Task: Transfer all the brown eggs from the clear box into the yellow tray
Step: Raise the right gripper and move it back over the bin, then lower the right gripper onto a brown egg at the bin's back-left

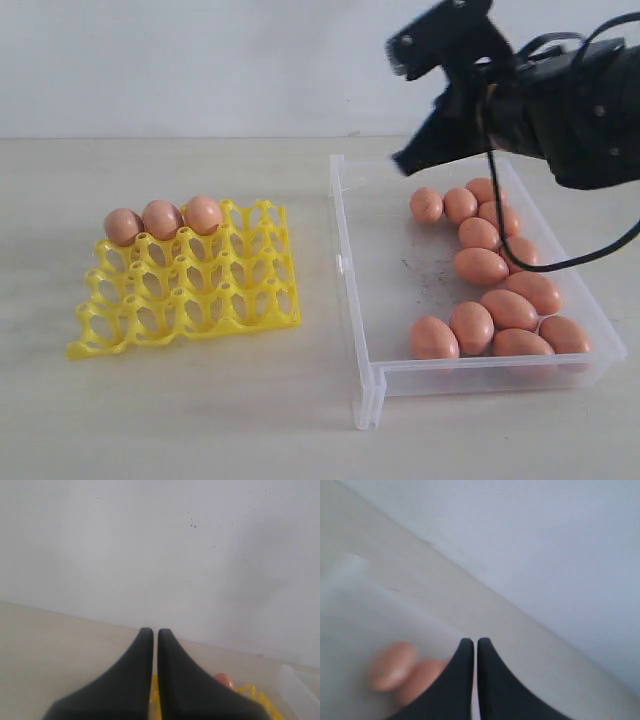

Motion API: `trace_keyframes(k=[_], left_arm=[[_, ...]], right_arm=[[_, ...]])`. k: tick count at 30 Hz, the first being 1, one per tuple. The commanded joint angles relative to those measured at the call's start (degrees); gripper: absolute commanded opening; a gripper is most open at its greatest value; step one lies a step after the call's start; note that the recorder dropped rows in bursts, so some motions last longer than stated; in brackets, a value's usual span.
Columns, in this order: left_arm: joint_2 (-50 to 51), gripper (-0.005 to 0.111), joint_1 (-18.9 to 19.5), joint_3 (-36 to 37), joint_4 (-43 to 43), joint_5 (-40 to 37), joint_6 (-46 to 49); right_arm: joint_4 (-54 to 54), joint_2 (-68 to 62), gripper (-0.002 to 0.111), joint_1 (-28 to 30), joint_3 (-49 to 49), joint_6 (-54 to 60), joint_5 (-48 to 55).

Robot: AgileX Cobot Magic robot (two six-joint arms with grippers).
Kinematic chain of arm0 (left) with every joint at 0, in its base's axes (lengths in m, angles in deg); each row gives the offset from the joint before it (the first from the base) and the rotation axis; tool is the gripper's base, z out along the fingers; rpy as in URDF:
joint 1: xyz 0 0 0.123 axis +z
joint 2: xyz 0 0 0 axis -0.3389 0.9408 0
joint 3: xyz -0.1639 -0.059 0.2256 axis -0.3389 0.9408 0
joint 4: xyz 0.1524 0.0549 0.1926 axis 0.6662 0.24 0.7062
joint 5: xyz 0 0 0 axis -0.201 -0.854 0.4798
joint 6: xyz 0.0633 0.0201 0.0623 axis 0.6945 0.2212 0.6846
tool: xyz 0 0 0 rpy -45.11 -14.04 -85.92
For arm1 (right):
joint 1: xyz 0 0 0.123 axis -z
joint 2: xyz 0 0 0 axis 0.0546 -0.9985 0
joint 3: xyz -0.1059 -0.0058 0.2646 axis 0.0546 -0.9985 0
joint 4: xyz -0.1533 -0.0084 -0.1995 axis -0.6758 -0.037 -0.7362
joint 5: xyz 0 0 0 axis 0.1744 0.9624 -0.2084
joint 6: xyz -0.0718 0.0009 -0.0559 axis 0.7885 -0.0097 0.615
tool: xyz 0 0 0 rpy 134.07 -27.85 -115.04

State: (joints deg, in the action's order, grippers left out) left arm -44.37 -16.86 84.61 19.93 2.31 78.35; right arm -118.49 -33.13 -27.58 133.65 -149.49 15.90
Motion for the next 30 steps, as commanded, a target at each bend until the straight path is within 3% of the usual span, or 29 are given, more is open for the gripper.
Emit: trace_keyframes(k=[1,5,8,12,15,21,24,30], left_arm=[[-0.16,0.004,-0.24,-0.15,-0.19,0.00,0.52],[-0.16,0.004,-0.24,-0.15,-0.19,0.00,0.52],[-0.16,0.004,-0.24,-0.15,-0.19,0.00,0.52],[-0.16,0.004,-0.24,-0.15,-0.19,0.00,0.52],[-0.16,0.004,-0.24,-0.15,-0.19,0.00,0.52],[-0.16,0.004,-0.24,-0.15,-0.19,0.00,0.52],[-0.16,0.004,-0.24,-0.15,-0.19,0.00,0.52],[-0.16,0.004,-0.24,-0.15,-0.19,0.00,0.52]], right_arm=[[0.61,0.87,0.000,2.09,-1.36,12.19,21.96],[15.25,0.98,0.000,6.36,0.13,21.31,9.54],[42.03,0.89,0.000,11.39,0.88,38.77,-1.26],[81.00,0.89,0.000,16.13,0.88,74.14,-5.20],[97.80,0.89,0.000,17.56,0.88,89.38,-7.08],[120.81,-0.93,0.000,17.56,0.88,110.79,-12.79],[125.41,-4.51,0.000,17.56,1.50,118.26,-12.96],[125.78,-14.71,0.000,17.56,15.06,114.37,2.46]])
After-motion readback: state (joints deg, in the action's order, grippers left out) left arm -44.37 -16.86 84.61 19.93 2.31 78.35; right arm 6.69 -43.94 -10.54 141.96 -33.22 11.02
